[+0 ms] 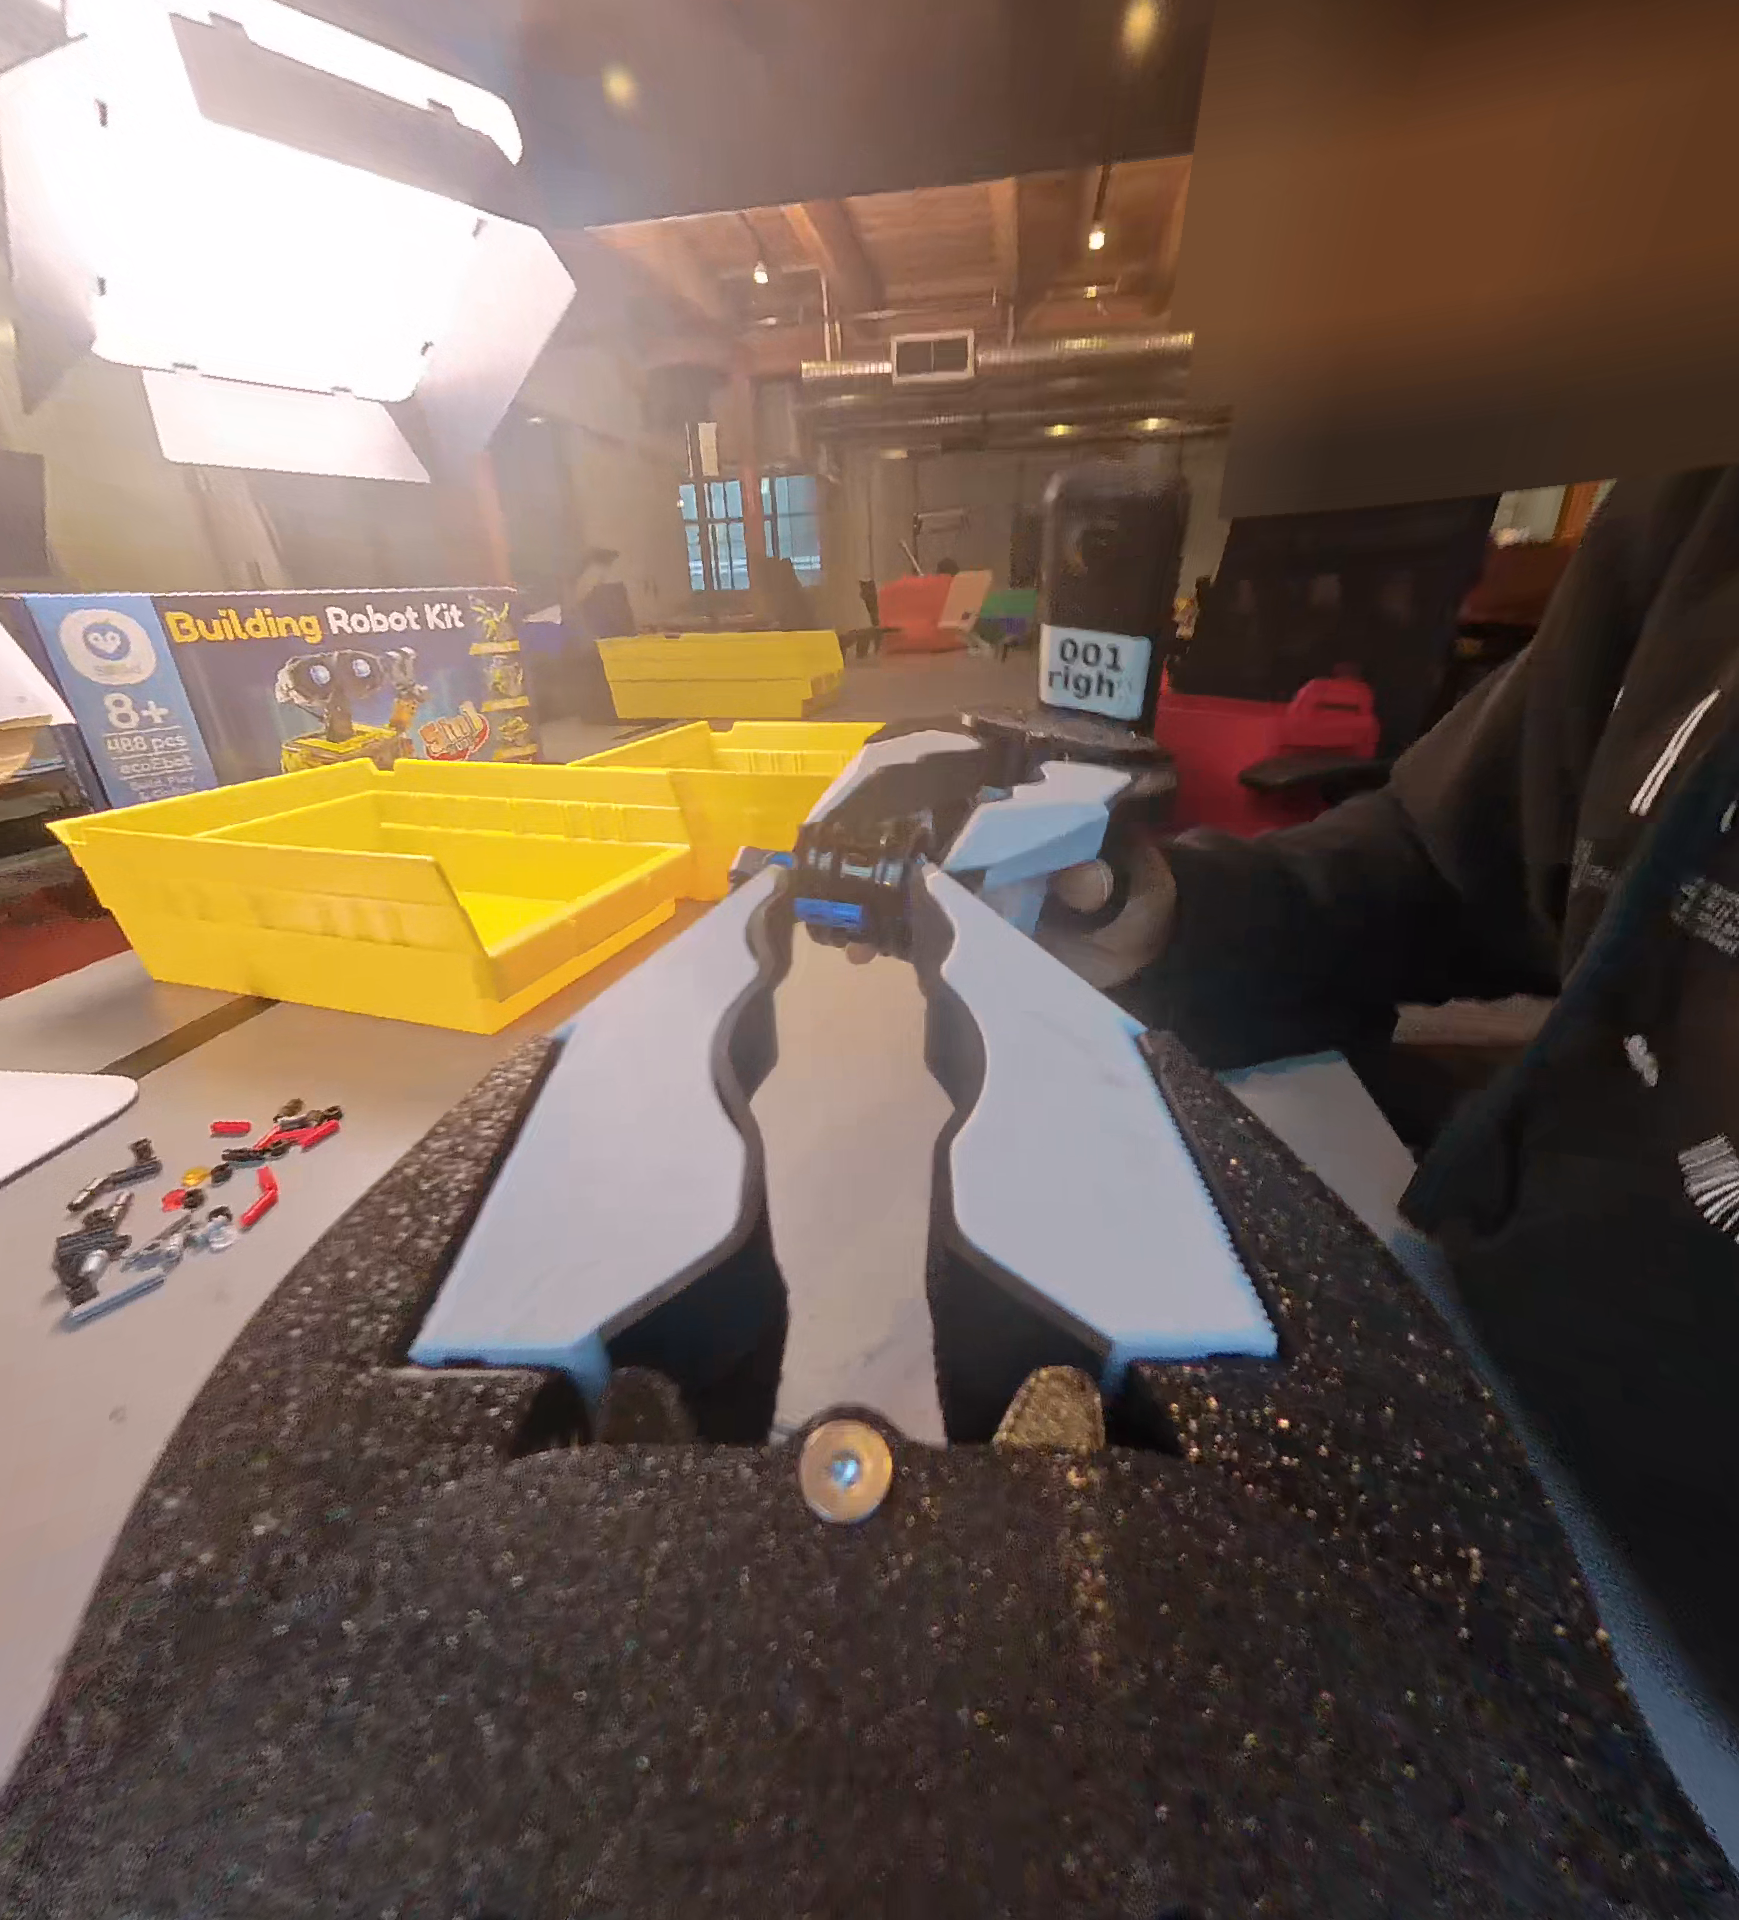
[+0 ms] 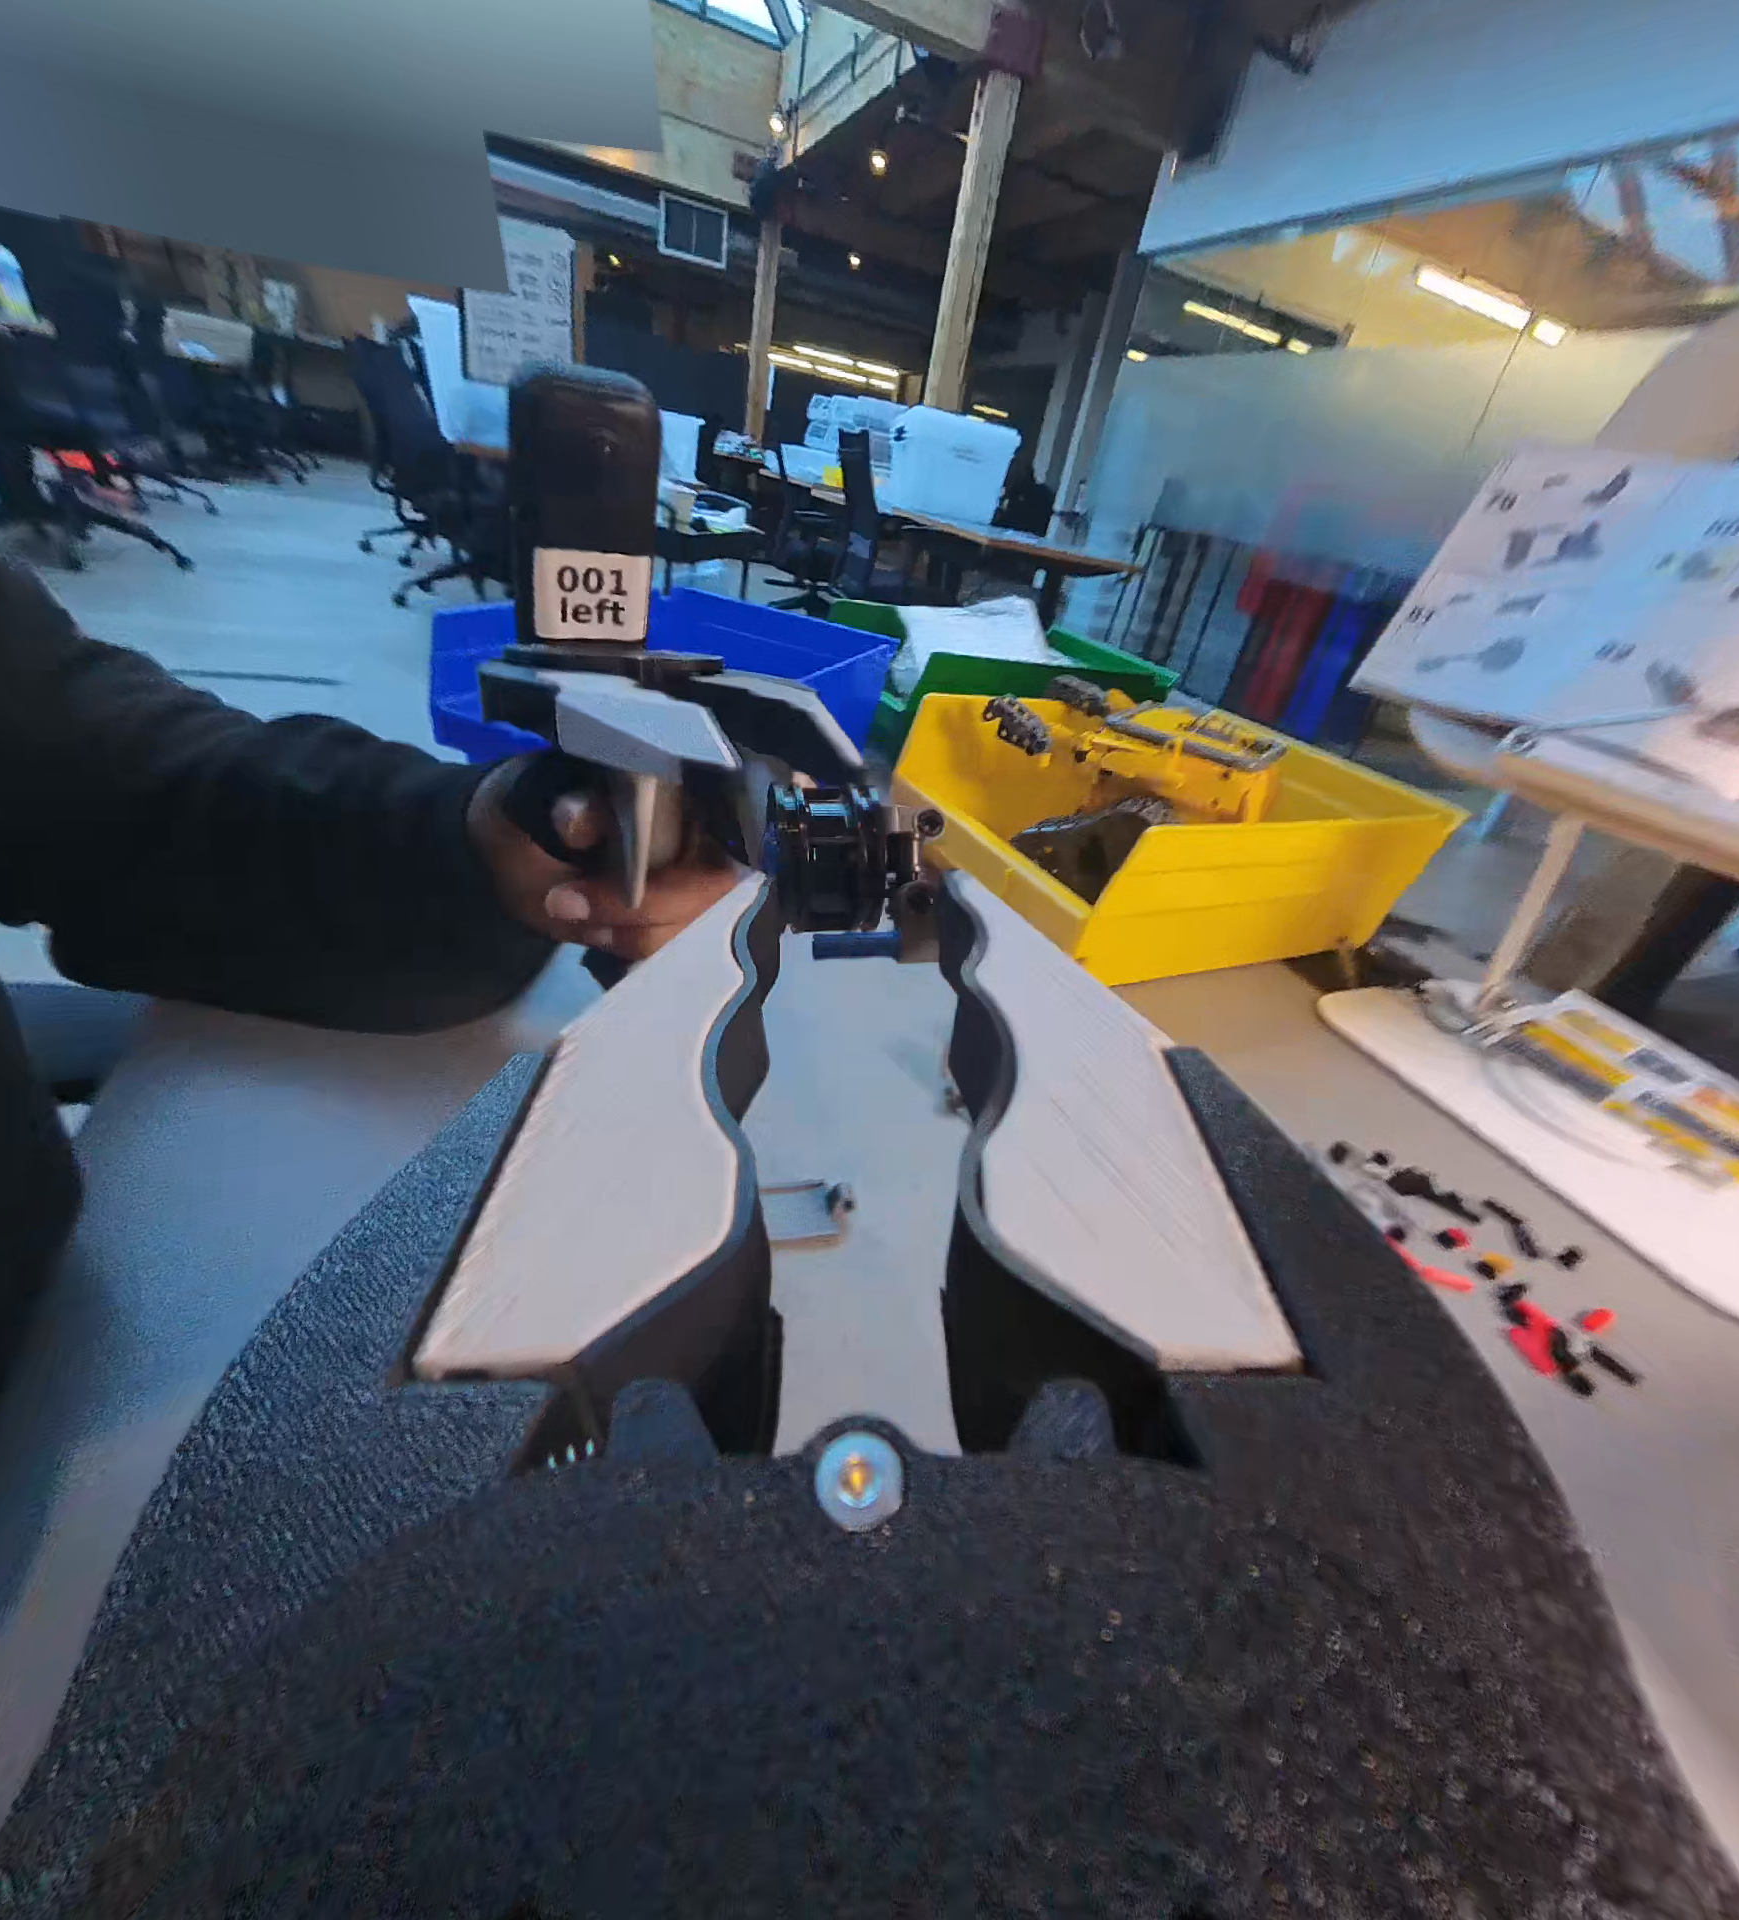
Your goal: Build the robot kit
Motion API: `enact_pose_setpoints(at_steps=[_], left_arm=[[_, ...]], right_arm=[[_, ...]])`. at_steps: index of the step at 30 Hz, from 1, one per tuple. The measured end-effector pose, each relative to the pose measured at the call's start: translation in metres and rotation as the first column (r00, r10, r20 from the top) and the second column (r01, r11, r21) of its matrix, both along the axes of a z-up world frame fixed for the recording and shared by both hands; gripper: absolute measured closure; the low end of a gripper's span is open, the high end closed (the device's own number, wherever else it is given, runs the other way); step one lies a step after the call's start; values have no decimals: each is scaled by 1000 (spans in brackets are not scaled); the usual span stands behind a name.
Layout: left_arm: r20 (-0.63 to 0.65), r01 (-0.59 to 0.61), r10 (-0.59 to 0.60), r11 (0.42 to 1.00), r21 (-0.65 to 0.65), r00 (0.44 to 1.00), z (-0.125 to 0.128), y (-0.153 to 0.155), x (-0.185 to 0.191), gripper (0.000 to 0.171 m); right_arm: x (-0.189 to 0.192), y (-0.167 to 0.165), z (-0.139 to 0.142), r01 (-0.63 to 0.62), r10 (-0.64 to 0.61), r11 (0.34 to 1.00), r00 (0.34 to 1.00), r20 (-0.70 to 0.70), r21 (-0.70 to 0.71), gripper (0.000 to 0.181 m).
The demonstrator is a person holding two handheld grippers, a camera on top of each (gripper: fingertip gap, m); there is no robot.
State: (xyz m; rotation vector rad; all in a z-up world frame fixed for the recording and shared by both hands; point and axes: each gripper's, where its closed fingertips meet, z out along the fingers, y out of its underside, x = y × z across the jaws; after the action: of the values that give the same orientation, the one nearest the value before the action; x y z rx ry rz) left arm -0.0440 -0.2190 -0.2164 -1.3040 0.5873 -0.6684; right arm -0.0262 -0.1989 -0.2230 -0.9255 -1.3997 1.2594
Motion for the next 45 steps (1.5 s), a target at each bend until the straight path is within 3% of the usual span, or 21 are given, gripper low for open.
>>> enact_pose_setpoints(at_steps=[3,6,9,15,21,25,27,30,34,39,45], left_arm=[[72,50,-45,996,-75,996,-2,2,-5,117],[-10,77,-78,993,-89,997,-12,1,9,105],[-62,125,-128,990,-59,990,-12,-9,23,125],[-176,43,-36,999,33,984,-10,-11,21,134],[-306,12,33,990,142,951,-11,-16,26,134],[-390,23,57,980,198,919,-15,-19,31,134],[-438,36,63,976,216,897,-19,-21,36,134],[-474,30,86,973,231,876,-22,-21,36,134],[-443,24,74,977,210,893,-20,-21,35,132],[-257,70,-50,995,70,965,-15,-19,33,127],[-93,148,-154,987,-61,984,-16,-17,41,136]], right_arm=[[6,-7,6,45,-29,979,996,-80,201,151],[7,-22,3,30,1,943,996,-94,332,151],[7,-31,-2,23,17,913,995,-94,407,151],[8,-28,-1,41,4,916,994,-110,400,149],[9,-30,-5,11,26,918,996,-87,396,144],[6,-34,-17,-56,67,919,998,-15,391,130],[7,-37,-21,-74,82,912,997,-2,404,142],[7,-38,-25,-81,82,903,997,16,421,146],[7,-38,-23,-78,88,902,996,-2,424,149],[9,-36,-12,-112,127,962,991,-46,248,152],[7,-37,-9,-139,152,977,986,-74,163,151]])
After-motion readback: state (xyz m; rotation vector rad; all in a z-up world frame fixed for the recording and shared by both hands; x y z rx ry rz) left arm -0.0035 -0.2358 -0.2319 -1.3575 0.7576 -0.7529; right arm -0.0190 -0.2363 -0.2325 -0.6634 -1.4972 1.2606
